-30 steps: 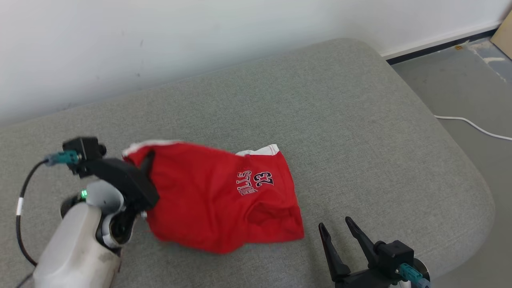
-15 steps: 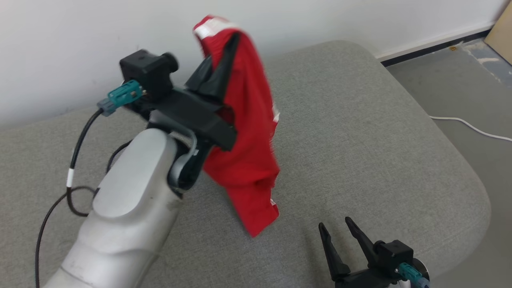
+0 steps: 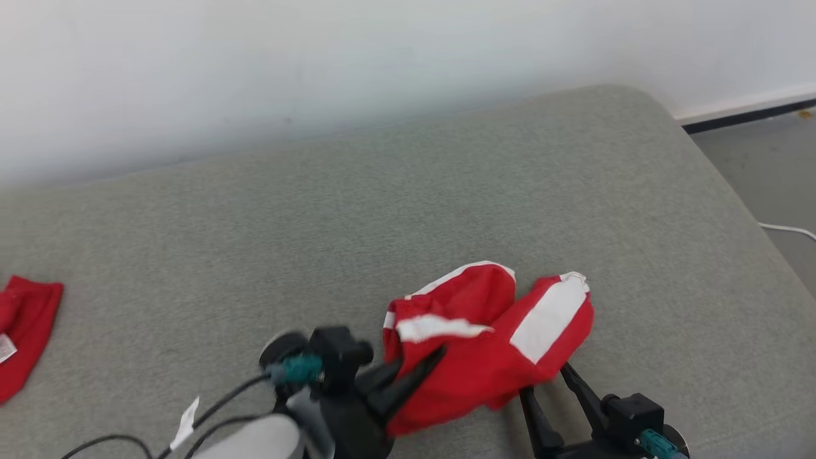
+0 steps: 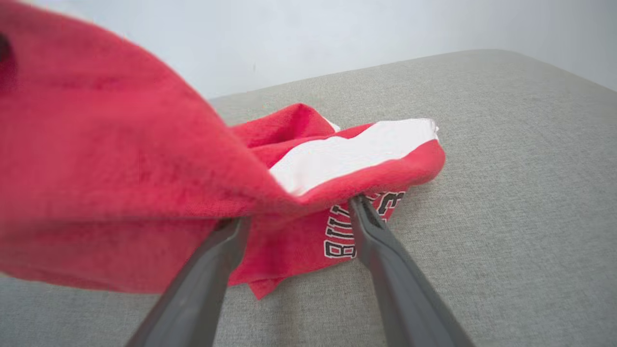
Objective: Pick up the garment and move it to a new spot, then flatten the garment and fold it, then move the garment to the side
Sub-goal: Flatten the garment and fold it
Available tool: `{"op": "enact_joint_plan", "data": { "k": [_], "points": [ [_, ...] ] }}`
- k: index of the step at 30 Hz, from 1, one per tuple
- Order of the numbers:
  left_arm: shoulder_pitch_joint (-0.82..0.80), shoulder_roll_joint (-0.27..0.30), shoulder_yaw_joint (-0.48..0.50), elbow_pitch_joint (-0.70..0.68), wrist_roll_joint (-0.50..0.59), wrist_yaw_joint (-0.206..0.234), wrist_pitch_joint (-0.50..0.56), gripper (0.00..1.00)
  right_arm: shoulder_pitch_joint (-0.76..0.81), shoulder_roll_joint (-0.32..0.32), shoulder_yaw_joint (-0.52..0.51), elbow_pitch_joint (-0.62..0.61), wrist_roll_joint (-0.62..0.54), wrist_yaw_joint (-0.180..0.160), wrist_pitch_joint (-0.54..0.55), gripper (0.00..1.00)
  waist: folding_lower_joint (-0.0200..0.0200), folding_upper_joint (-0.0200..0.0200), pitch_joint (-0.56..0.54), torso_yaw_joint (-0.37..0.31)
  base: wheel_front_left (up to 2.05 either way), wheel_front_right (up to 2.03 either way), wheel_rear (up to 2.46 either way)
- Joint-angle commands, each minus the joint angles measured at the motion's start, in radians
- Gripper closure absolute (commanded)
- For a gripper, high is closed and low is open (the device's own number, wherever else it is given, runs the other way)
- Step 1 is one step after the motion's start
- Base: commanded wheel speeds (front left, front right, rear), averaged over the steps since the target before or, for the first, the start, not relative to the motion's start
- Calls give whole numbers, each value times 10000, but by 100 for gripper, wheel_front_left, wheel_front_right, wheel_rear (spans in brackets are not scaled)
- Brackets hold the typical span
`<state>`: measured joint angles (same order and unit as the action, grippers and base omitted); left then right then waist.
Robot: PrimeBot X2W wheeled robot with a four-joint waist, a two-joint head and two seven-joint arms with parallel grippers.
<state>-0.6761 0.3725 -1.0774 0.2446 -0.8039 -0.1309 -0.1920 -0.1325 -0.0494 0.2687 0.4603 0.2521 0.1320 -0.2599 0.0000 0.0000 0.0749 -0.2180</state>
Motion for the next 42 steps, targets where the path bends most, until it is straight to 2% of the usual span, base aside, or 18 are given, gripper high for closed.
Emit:
{"op": "enact_joint_plan", "data": {
  "k": [1, 6, 7, 8, 9, 13, 18, 24, 28, 37, 42],
  "points": [
    [213, 163, -132, -43, -91, 20, 55, 100, 134, -14, -15, 2, -62, -25, -37, 0, 0, 0, -215, 511, 0, 0, 0],
    [1136, 915, -829, 71, -292, 49, 262, 100, 195, -19, 26, 31, -38, -25, -31, 0, 0, 0, -456, 909, 0, 0, 0],
    [1274, 980, -870, 133, -346, 55, 269, 92, 202, -19, 31, 36, -27, -25, -25, 0, 0, 0, -488, 953, 0, 0, 0],
    [1392, 1051, -908, 207, -305, 95, 252, 8, 216, -16, 54, 36, -8, -24, -14, 0, 0, 0, -529, 983, 0, 0, 0],
    [1501, 1105, -931, 295, -301, 176, 258, 0, 240, -16, 77, 37, 6, -25, 2, 0, 0, 0, -563, 1003, 0, 0, 0],
    [1703, 1251, -778, 368, -451, 413, 162, 0, 275, -17, 81, 53, 37, -25, 13, 0, 0, 0, -645, 1047, 0, 0, 0],
    [1793, 1695, -249, -77, -798, 768, -85, 0, 343, -16, -38, 81, -59, -25, 15, 0, 0, 0, -737, 1083, 0, 0, 0],
    [1173, 2059, 557, -743, -1103, 1235, -50, 0, 311, -16, -45, 1, -17, -25, 50, 0, 0, 0, -738, 1054, 0, 0, 0],
    [709, 1797, 567, -264, -1404, 1353, 717, 0, 164, -16, 74, -20, 42, -25, 69, 0, 0, 0, -677, 856, 0, 0, 0],
    [-18, 543, 434, 2026, -2327, 1759, 2661, 0, 24, -14, 57, -25, -31, -25, 80, 0, 0, 0, -324, 23, 0, 0, 0],
    [-176, 130, 272, 2921, -2728, 1768, 3598, 0, -53, -14, -26, -84, 7, -25, 52, 0, 0, 0, -43, -454, 0, 0, 0]
  ]
}}
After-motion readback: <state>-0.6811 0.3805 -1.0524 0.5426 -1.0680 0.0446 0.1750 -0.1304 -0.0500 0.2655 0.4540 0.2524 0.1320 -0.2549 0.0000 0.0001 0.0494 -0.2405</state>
